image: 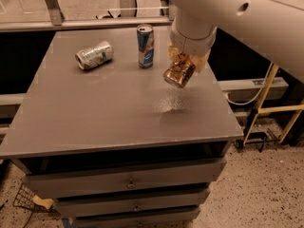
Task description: Place orange can upright
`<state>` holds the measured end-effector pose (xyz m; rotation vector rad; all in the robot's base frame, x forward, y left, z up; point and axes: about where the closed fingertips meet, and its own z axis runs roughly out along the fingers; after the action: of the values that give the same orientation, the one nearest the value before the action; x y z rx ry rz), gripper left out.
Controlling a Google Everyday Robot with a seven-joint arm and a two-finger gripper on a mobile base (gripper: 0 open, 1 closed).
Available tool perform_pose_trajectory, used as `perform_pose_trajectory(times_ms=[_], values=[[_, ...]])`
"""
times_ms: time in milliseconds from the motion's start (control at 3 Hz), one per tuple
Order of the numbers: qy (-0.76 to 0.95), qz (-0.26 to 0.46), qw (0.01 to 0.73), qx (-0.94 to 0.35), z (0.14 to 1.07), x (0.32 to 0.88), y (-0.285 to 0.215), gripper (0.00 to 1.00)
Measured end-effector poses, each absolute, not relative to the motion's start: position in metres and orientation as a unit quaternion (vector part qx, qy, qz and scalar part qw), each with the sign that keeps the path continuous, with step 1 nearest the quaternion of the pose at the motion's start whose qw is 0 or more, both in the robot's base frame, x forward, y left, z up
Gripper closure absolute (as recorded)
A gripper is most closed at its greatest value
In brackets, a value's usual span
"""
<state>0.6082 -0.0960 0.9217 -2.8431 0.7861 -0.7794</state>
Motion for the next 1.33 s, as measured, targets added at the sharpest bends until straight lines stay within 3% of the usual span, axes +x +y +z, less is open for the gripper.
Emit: perform_pose_trajectory(times_ms=[667, 1333], values=[[0.247, -0.272, 0.047, -0.929, 0.925, 0.61, -0.103, 1.0], [0.095, -0.343, 0.018, -0.934, 0.927, 0.634, -0.115, 1.0]])
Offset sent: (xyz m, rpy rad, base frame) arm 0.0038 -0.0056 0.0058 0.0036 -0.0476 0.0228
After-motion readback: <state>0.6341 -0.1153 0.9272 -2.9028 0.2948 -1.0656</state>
